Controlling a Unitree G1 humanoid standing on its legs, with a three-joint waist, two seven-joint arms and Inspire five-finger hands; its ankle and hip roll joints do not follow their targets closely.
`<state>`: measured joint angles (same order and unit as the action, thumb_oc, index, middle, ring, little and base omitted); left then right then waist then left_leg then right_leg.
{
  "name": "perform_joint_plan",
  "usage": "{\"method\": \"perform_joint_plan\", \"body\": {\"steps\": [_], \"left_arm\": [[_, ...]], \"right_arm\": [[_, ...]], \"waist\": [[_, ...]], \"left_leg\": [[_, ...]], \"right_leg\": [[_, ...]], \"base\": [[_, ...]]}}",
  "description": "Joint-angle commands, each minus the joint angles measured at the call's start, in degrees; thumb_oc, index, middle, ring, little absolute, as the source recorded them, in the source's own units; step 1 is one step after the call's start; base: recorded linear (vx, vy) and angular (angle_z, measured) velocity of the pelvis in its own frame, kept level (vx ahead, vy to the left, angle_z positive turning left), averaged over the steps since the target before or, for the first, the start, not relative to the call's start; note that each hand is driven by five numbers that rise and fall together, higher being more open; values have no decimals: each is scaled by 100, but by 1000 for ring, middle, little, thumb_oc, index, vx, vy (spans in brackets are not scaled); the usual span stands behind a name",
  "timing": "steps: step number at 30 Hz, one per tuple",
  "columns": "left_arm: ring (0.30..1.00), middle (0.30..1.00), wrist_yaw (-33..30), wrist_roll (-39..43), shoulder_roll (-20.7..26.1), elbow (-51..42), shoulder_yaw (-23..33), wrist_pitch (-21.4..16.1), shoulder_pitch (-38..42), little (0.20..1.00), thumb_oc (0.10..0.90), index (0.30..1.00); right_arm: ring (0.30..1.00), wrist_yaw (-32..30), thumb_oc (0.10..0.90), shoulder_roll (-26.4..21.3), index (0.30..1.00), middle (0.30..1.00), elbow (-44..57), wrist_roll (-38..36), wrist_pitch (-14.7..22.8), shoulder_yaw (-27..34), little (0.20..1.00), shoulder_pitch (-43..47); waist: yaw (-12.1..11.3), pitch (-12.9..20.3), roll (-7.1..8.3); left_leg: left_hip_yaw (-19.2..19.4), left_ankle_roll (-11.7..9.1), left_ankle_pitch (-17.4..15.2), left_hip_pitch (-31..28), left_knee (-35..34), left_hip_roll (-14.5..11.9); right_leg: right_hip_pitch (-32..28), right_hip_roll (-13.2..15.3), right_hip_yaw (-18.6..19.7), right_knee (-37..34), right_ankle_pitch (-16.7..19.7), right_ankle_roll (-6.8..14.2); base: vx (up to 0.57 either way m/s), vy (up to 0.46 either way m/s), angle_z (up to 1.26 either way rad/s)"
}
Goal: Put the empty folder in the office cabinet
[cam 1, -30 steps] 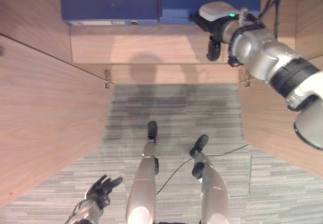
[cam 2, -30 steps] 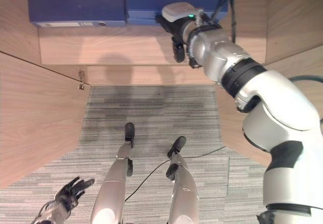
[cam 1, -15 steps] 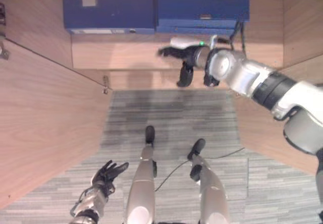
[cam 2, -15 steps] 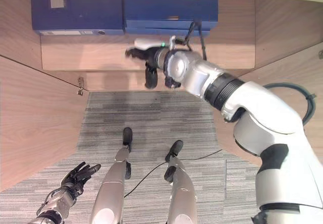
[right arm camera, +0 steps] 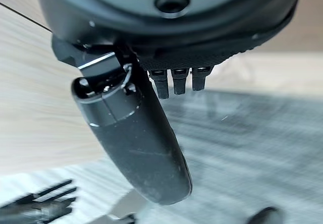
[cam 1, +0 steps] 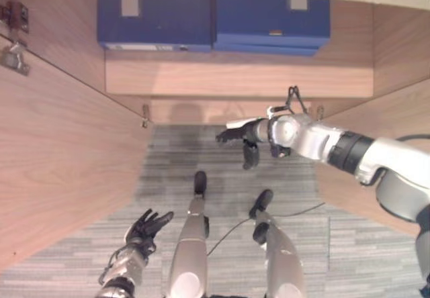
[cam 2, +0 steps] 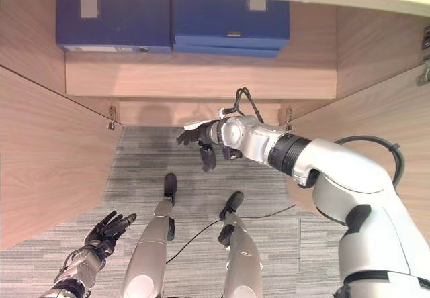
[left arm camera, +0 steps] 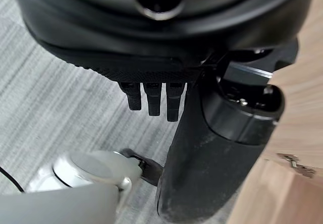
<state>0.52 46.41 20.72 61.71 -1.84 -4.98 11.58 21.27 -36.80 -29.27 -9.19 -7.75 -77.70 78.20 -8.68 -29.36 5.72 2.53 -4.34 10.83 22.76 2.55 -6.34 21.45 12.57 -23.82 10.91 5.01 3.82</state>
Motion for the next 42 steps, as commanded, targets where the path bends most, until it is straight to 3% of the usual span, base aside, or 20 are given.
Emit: {"method": "perform_joint_plan", "body": {"steps": [1, 3, 4, 7, 9, 10, 11, 14, 15, 17, 19, 22, 25, 29, 31, 33, 36, 38, 42], "left_arm": [[900, 900, 26, -150, 162, -30, -75, -40, -472, 900, 800, 900], [900, 900, 33, -82, 137, -83, -48, -44, -492, 900, 800, 900], [900, 900, 64, 56, 71, -196, -41, -53, -521, 900, 800, 900], [900, 900, 131, 279, -57, -357, -97, -67, -645, 900, 800, 900], [900, 900, 297, 369, -5, -935, -101, 16, -1052, 900, 800, 900], [900, 900, 574, 467, 86, -1027, -158, 100, -1401, 900, 800, 900], [900, 900, 577, 470, 95, -1024, -166, 98, -1401, 900, 800, 900], [900, 900, 707, 534, -233, -1257, -294, 194, -1652, 900, 800, 900], [900, 900, 683, 525, -438, -1175, -362, 292, -1766, 900, 800, 900], [900, 900, 667, 448, -490, -1134, -366, 313, -1804, 900, 800, 900], [900, 900, 516, 67, -628, -846, -292, 301, -1757, 900, 800, 900], [900, 900, 495, -28, -638, -822, -240, 300, -1773, 900, 800, 900], [900, 900, 274, -445, -804, -551, -111, 204, -1715, 900, 800, 900], [900, 900, 120, -960, -857, -9, 142, 158, -1571, 900, 800, 900], [900, 900, 94, -1224, -842, 346, 338, 150, -1497, 900, 800, 900], [900, 900, 95, -1225, -841, 348, 338, 149, -1496, 900, 800, 900], [900, 900, 108, -1408, -775, 536, 461, 132, -1435, 900, 800, 900], [900, 900, 71, -1400, -742, 570, 534, 122, -1356, 900, 800, 900], [900, 900, 22, -1436, -690, 593, 580, 108, -1282, 900, 800, 900]], "right_arm": [[900, 16, 800, -197, 900, 900, 216, 132, 204, 370, 900, -108], [900, -22, 800, -237, 900, 900, 221, 97, 230, 506, 900, -275], [900, -121, 800, -256, 900, 900, 108, -11, 265, 765, 900, -660], [900, -398, 800, -211, 900, 900, -363, -416, 317, 1416, 900, -1512], [900, -504, 800, -354, 900, 900, -389, -721, 359, 1717, 900, -1995], [900, -600, 800, -357, 900, 900, -504, -764, 539, 2274, 900, -2612], [900, -600, 800, -357, 900, 900, -503, -761, 541, 2286, 900, -2625], [900, -988, 800, 20, 900, 900, -590, -934, 694, 3239, 900, -3652], [900, -1045, 800, 190, 900, 900, -524, -1119, 700, 3812, 900, -4346], [900, -1112, 800, 249, 900, 900, -488, -1164, 716, 4036, 900, -4634], [900, -1411, 800, 537, 900, 900, -629, -1220, 756, 4769, 900, -5514], [900, -1482, 800, 635, 900, 900, -661, -1269, 764, 4939, 900, -5704], [900, -1907, 800, 1115, 900, 900, -1021, -1630, 914, 5690, 900, -6311], [900, -2102, 800, 1416, 900, 900, -1260, -1490, 936, 6153, 900, -6849], [900, -2130, 800, 1637, 900, 900, -1618, -1551, 921, 6469, 900, -7276], [900, -2129, 800, 1638, 900, 900, -1617, -1551, 921, 6470, 900, -7277], [900, -2148, 800, 1841, 900, 900, -1880, -1713, 936, 6838, 900, -7688], [900, -2173, 800, 1964, 900, 900, -2007, -1905, 969, 7091, 900, -7935], [900, -2232, 800, 1995, 900, 900, -2289, -2148, 1066, 7374, 900, -8034]], "waist": [[-159, 444, 464], [-166, 505, 472], [-152, 680, 466], [-92, 993, 464], [-52, 1096, 472], [59, 1161, 440], [44, 1159, 442], [244, 1320, 388], [410, 1507, 310], [472, 1625, 251], [671, 1989, 154], [702, 2073, 149], [784, 2255, 40], [916, 2298, -27], [1093, 2275, -46], [1085, 2273, -45], [1290, 2232, -46], [1465, 2146, -79], [1488, 2078, -175]], "left_leg": [[-140, -426, -613, -282, 168, -407], [-159, -471, -506, -378, 59, -476], [-152, -576, -252, -528, -248, -604], [-78, -694, 32, -690, -556, -751], [-47, -529, -318, -818, -258, -681], [-128, -347, -862, -954, 444, -370], [-126, -346, -884, -947, 474, -375], [-183, -130, -1401, -1043, 1354, 98], [-88, 15, -1764, -1318, 1237, 206], [-30, 55, -1830, -1492, 1027, 232], [47, 79, -1724, -1918, 424, 324], [35, 112, -1672, -1993, 240, 393], [52, 215, -1645, -2263, -216, 581], [199, 355, -1632, -2450, -494, 833], [288, 456, -1599, -2560, -638, 1012], [295, 457, -1598, -2566, -643, 1013], [447, 520, -1588, -2657, -745, 1123], [533, 564, -1552, -2647, -741, 1083], [735, 613, -1493, -2595, -714, 961]], "right_leg": [[-134, 71, 225, 21, -303, 351], [-228, 1, 194, 3, -338, 335], [-369, -162, 150, -124, -376, 321], [-642, -401, 25, -513, -337, 354], [-789, -429, 43, -698, -287, 331], [-898, -375, 153, -822, -203, 296], [-902, -379, 157, -824, -202, 297], [-1023, -387, 353, -976, -155, 252], [-1113, -427, 438, -1005, -157, 268], [-1141, -443, 476, -1036, -128, 289], [-1237, -424, 555, -1233, 109, 413], [-1248, -390, 584, -1286, 187, 455], [-1296, -304, 709, -1375, 398, 567], [-1136, -146, 890, -1357, 639, 717], [-949, -44, 1087, -1354, 812, 818], [-949, -45, 1094, -1352, 812, 819], [-763, 12, 1271, -1364, 976, 904], [-630, -12, 1554, -1173, 860, 920], [-678, 0, 1689, -707, 517, 811]], "base": [[38, -148, -8], [39, -118, -4], [69, -111, 2], [67, -120, 7], [-28, -53, 9], [-64, 16, -3], [-71, 83, -10], [-12, 129, -16], [52, 154, -31], [90, 154, -17], [146, 247, -19], [66, 130, -2], [18, 225, -17], [-66, 276, -47], [-77, 218, -26], [-33, 101, -16], [-49, 134, -24], [-93, 68, -30], [-122, 22, -55]]}}
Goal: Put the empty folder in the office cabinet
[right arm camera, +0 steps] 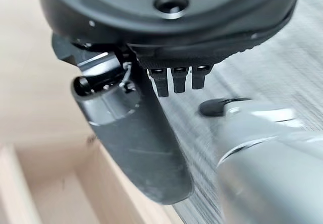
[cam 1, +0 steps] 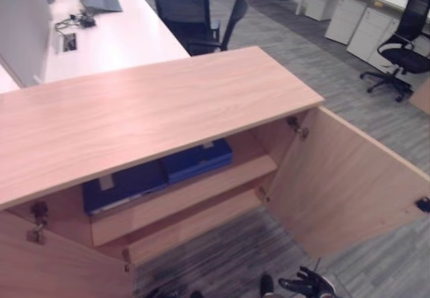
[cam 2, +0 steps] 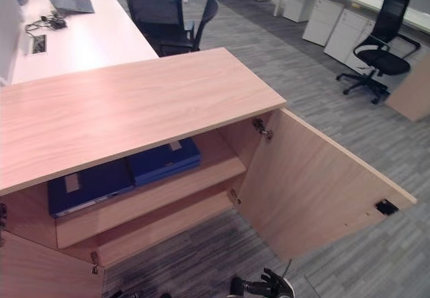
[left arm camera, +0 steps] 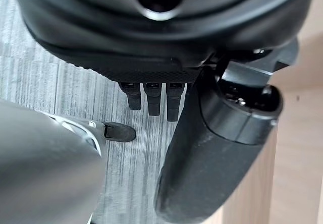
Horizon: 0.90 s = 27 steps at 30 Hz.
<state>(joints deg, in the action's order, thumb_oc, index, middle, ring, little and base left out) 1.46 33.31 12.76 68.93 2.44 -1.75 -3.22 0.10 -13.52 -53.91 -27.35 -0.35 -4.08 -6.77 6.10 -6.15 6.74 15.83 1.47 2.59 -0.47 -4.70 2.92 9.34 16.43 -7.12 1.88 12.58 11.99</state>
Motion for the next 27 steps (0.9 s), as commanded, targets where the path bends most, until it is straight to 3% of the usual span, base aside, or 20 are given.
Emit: {"method": "perform_joint_plan", "body": {"steps": [1, 5, 10, 14, 27], "left_arm": [[900, 900, -76, -148, 116, -103, 170, -209, 200, 900, 800, 900], [900, 900, -70, -110, 124, 4, 273, -208, 295, 900, 800, 900], [900, 900, -129, -24, 112, 104, 286, -255, 383, 900, 800, 900], [900, 900, -132, -6, 158, 44, 444, -270, 261, 900, 800, 900], [900, 900, 11, 114, 88, 0, 400, -240, 250, 900, 800, 900]], "right_arm": [[900, -150, 800, -375, 900, 900, 167, -383, 360, 141, 900, 416], [900, -333, 800, -505, 900, 900, 182, -494, 484, 704, 900, 234], [900, -586, 800, -699, 900, 900, 49, -507, 574, 1150, 900, 259], [900, -733, 800, -979, 900, 900, 360, -159, 557, 1300, 900, 220], [900, -816, 800, -2676, 900, 900, 1360, 839, 711, 1548, 900, 596]], "waist": [[20, -225, -323], [103, -30, -368], [142, 209, -258], [136, 343, -164], [133, 540, -133]], "left_leg": [[-515, 41, -663, -252, 22, -26], [-369, 39, -650, -194, 53, -125], [-220, -24, -637, -144, 82, -130], [-26, -102, -648, -205, 125, -245], [-232, -558, -377, -378, 70, -1011]], "right_leg": [[446, -353, 36, 372, -377, -43], [210, -179, 402, 674, -556, -51], [-111, 65, 618, 294, -342, 105], [-278, -92, 648, -229, -405, 201], [-592, -805, 501, -351, -949, -170]], "base": [[-62, -5, -77], [-36, -50, -30], [13, -151, -19], [37, -152, -38], [60, -163, -2]]}}
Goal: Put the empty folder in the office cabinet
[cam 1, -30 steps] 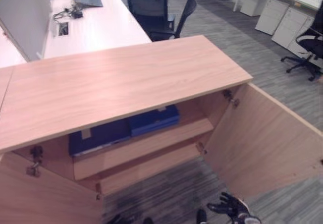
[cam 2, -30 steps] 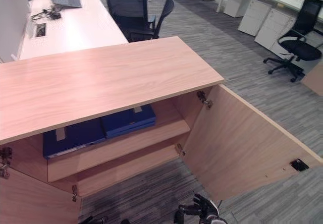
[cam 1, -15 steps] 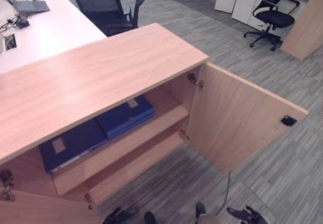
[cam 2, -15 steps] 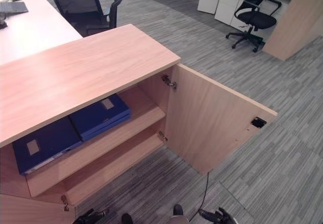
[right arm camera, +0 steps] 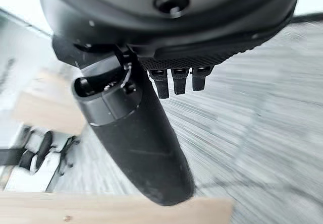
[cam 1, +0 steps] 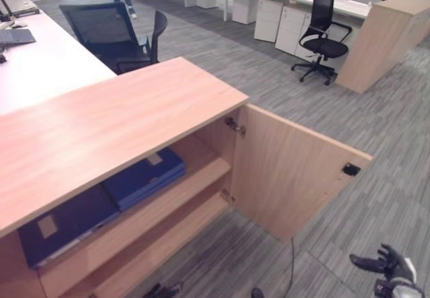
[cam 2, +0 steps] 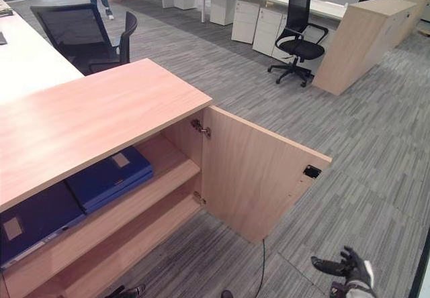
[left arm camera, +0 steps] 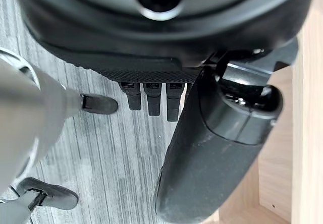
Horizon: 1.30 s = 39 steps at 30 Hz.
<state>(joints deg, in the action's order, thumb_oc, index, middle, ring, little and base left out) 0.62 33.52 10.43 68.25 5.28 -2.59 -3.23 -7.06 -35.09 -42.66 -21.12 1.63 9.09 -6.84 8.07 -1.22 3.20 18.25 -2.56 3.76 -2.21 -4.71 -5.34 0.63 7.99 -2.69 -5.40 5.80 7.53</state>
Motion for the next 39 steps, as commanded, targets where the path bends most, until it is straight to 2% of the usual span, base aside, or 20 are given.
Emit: {"method": "perform_joint_plan", "body": {"steps": [1, 9, 22, 35, 36, 39], "left_arm": [[900, 900, 112, 106, 314, 84, 109, -151, 245, 900, 800, 900], [900, 900, 249, 193, 294, 165, 155, -105, 92, 900, 800, 900], [900, 900, 237, 234, 365, 314, 150, -73, -54, 900, 800, 900], [900, 900, 200, 302, 319, 361, 50, -66, -81, 900, 800, 900], [900, 900, 188, 377, 282, 370, 70, -56, -55, 900, 800, 900], [900, 900, 188, 425, 235, 347, 124, -42, -3, 900, 800, 900]], "right_arm": [[900, -79, 800, -617, 900, 900, 339, 279, 518, 189, 900, 652], [900, 229, 800, -1174, 900, 900, 997, 529, 693, -343, 900, 1155], [900, 310, 800, -1333, 900, 900, 1090, 262, 834, -1130, 900, 2289], [900, 321, 800, -689, 900, 900, 1086, 120, 858, -1871, 900, 2864], [900, 503, 800, -349, 900, 900, 1266, -13, 822, -2163, 900, 2763], [900, 913, 800, -50, 900, 900, 1610, 127, 658, -2740, 900, 2482]], "waist": [[-75, 48, 216], [-251, 45, 189], [-531, 24, 166], [-694, 14, 133], [-702, -4, 119], [-700, -28, 107]], "left_leg": [[-474, -181, -472, -213, 70, -228], [-602, -402, -257, -248, 69, -588], [-758, -527, -117, -232, 87, -785], [-908, -538, -119, -220, 92, -766], [-930, -537, -118, -212, 91, -742], [-944, -544, -119, -210, 87, -718]], "right_leg": [[261, -1, 36, 375, -302, 256], [-13, -351, -185, 207, -519, 61], [-227, -577, -387, 114, -701, -97], [-339, -589, -477, 144, -770, -166], [-325, -574, -491, 183, -783, -175], [-315, -560, -498, 219, -803, -183]], "base": [[39, -123, 4], [32, -113, 10], [9, -53, 7], [-1, 2, 0], [-11, 31, 6], [-15, 36, 0]]}}
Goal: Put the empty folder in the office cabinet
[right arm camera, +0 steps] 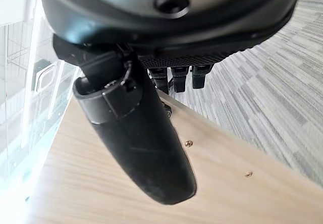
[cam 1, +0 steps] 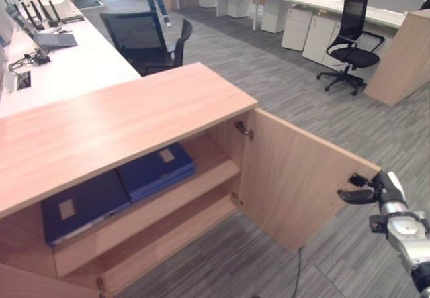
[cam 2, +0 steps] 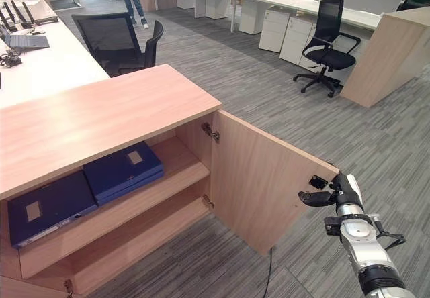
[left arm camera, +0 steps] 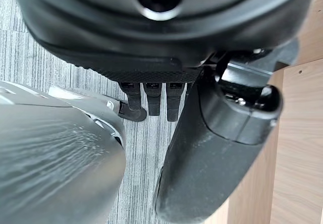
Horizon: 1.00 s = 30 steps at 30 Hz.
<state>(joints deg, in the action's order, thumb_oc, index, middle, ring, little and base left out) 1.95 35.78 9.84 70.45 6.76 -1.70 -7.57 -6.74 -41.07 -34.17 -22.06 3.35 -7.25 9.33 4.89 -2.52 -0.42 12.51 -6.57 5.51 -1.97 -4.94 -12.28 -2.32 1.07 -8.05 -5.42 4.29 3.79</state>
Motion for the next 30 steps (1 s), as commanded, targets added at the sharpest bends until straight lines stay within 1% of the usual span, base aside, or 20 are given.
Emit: {"method": "perform_joint_plan", "body": {"steps": [1, 3, 5, 6, 11, 14, 19, 24, 27, 28, 29, 30], "left_arm": [[900, 900, 67, 198, 272, 90, -14, -117, 445, 900, 800, 900], [900, 900, 77, 200, 239, -4, -27, -123, 439, 900, 800, 900], [900, 900, 93, 209, 216, -58, -66, -129, 434, 900, 800, 900], [900, 900, 108, 229, 181, -66, -93, -133, 435, 900, 800, 900], [900, 900, 132, 303, 131, -95, -110, -140, 397, 900, 800, 900], [900, 900, 88, 350, 119, -76, -70, -169, 389, 900, 800, 900], [900, 900, 77, 327, 117, 0, 25, -166, 368, 900, 800, 900], [900, 900, 88, 297, 142, -49, 2, -173, 351, 900, 800, 900], [900, 900, 85, 381, 162, -162, -67, -194, 368, 900, 800, 900], [900, 900, 27, 462, 176, -265, -157, -240, 445, 900, 800, 900], [900, 900, 25, 463, 177, -266, -157, -240, 451, 900, 800, 900], [900, 900, -8, 501, 184, -290, -214, -275, 539, 900, 800, 900]], "right_arm": [[900, 1092, 800, 681, 900, 900, 801, 346, 382, -1394, 900, 705], [900, 1416, 800, 872, 900, 900, 910, 446, 265, -1834, 900, 395], [900, 1659, 800, 1011, 900, 900, 1049, 461, 196, -2126, 900, 167], [900, 1821, 800, 1185, 900, 900, 1112, 338, 117, -2286, 900, -42], [900, 2018, 800, 1404, 900, 900, 1109, 198, 54, -2477, 900, -303], [900, 1981, 800, 1474, 900, 900, 980, 137, 56, -2438, 900, -409], [900, 1971, 800, 1466, 900, 900, 1087, 131, 82, -2298, 900, -641], [900, 1893, 800, 1514, 900, 900, 977, 72, 79, -2188, 900, -792], [900, 1846, 800, 1557, 900, 900, 883, 176, 59, -2204, 900, -851], [900, 1745, 800, 1537, 900, 900, 683, 446, 52, -2281, 900, -760], [900, 1744, 800, 1542, 900, 900, 675, 449, 57, -2280, 900, -752], [900, 1680, 800, 1541, 900, 900, 542, 567, 45, -2304, 900, -681]], "waist": [[-391, 91, 466], [-382, 78, 467], [-375, 62, 473], [-374, 38, 476], [-371, 19, 493], [-370, 9, 498], [-353, -9, 512], [-387, -88, 538], [-453, -243, 589], [-544, -457, 647], [-529, -451, 648], [-569, -545, 683]], "left_leg": [[-384, -144, -298, -225, 111, -14], [-414, -148, -316, -229, 111, -5], [-430, -151, -324, -226, 115, 3], [-443, -154, -325, -215, 121, 13], [-461, -145, -356, -209, 146, 33], [-471, -139, -376, -212, 173, 40], [-476, -138, -408, -218, 230, 31], [-558, -165, -397, -133, 362, -47], [-666, -189, -326, 41, 475, -132], [-832, -222, -144, 387, 600, -182], [-852, -223, -143, 415, 614, -179], [-949, -231, -23, 638, 698, -168]], "right_leg": [[-24, 137, 28, 237, -668, 184], [-32, 148, 6, 256, -691, 180], [-29, 159, -8, 275, -696, 183], [-24, 177, -20, 291, -695, 192], [-17, 213, -34, 301, -689, 205], [-24, 217, -29, 294, -686, 209], [-28, 201, 14, 274, -686, 199], [3, 136, 3, 242, -674, 167], [64, 62, -41, 214, -664, 129], [183, 44, -147, 195, -643, 107], [196, 46, -163, 197, -643, 106], [271, 70, -249, 185, -619, 99]], "base": [[0, 0, 0], [-4, 26, 4], [-7, 21, 5], [-7, 21, 5], [-2, 19, 12], [4, 1, 15], [3, -13, 6], [-7, -53, -1], [-101, -105, 4], [-187, -106, 25], [-242, -102, 52], [-196, -101, 45]]}}
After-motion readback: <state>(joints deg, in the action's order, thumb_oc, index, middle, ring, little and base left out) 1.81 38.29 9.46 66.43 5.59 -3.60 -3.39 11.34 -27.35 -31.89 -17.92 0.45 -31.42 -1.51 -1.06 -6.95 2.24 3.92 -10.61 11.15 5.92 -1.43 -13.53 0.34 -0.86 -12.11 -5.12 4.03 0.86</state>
